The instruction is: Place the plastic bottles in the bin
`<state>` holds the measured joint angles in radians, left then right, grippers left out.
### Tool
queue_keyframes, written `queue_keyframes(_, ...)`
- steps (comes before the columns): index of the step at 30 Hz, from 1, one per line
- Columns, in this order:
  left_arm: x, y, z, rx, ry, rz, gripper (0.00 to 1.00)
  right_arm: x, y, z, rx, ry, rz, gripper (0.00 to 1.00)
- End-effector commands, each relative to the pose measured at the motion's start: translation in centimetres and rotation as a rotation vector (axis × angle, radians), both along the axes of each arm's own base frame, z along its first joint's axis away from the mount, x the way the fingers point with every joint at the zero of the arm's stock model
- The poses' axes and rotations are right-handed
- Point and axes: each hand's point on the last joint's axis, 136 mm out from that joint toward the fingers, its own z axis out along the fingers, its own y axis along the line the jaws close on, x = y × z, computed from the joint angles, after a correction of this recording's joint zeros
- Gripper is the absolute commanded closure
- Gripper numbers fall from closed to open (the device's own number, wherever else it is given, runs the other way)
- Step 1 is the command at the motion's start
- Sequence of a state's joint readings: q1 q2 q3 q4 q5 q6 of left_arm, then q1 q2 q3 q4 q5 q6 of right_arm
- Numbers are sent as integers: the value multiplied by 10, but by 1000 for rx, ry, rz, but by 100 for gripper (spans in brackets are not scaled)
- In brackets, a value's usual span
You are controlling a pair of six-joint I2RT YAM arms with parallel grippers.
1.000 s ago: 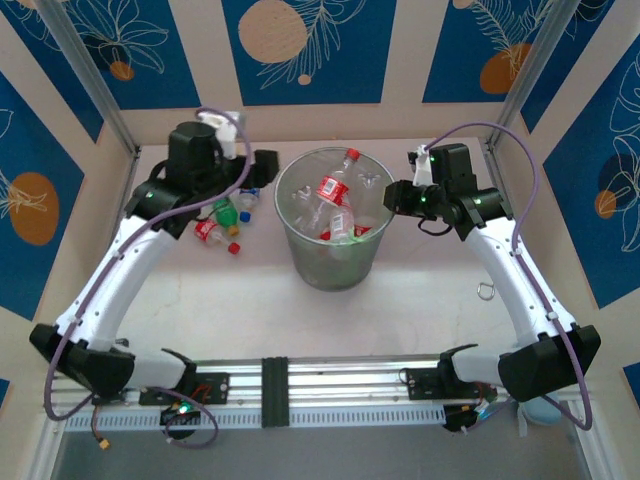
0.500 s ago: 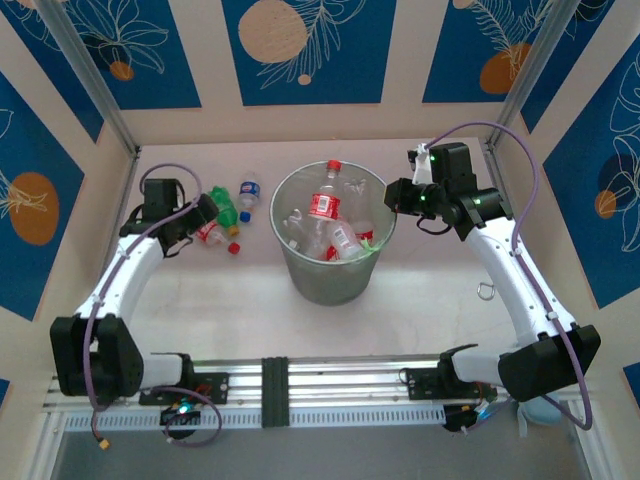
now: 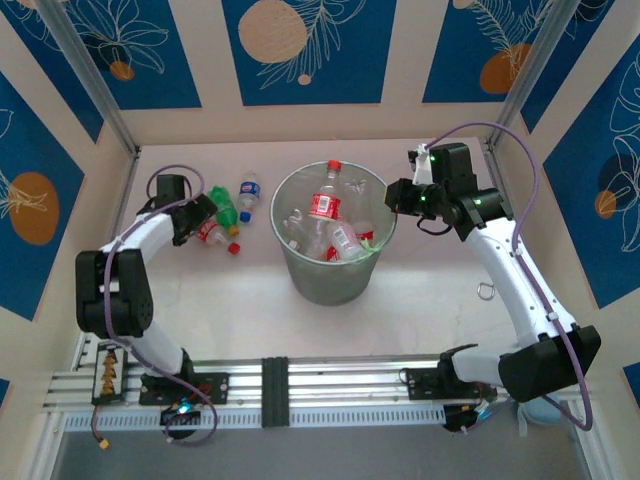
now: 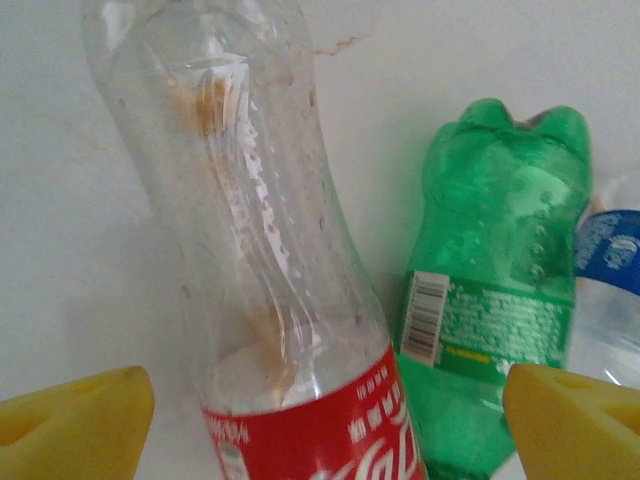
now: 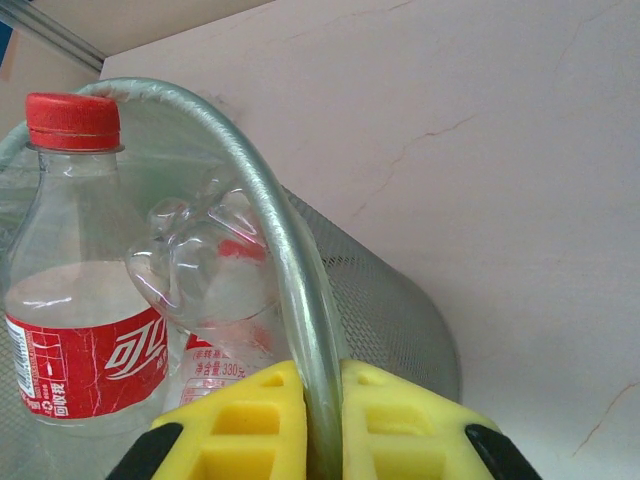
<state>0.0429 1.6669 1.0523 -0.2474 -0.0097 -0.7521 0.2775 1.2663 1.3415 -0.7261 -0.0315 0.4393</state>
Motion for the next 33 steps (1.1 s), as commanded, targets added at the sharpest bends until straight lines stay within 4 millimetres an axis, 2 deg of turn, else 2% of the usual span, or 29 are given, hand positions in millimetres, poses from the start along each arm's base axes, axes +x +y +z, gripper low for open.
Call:
queue_keyframes(1, 16, 7, 0, -25, -31, 60, 10, -8, -1, 8, -11, -16, 12, 89)
queue_keyframes(7, 17, 6, -27, -49, 5, 83, 12, -8, -1, 6, -21, -9, 11, 89)
queue_keyframes(9, 17, 7, -33, -51, 13, 93, 15, -8, -2, 6, -26, -8, 11, 89)
queue_keyframes(11, 16, 7, -38, -56, 20, 103, 23, -8, -2, 6, -29, -8, 10, 89)
queue_keyframes(18, 14, 8, -34, -55, 3, 112, 37, -8, -2, 6, -32, -8, 12, 89)
queue_keyframes(22, 13, 10, -21, -39, -24, 105, 40, -8, -1, 6, -29, -8, 15, 89)
queue_keyframes(26, 13, 10, 2, -29, -75, 88, 40, -7, -2, 7, -30, -9, 14, 89)
queue_keyframes(29, 12, 10, 28, -11, -125, 70, 40, -7, -2, 8, -31, -11, 15, 89)
queue_keyframes(33, 6, 6, 84, 12, -248, 25, 41, -7, -2, 7, -35, -12, 15, 89)
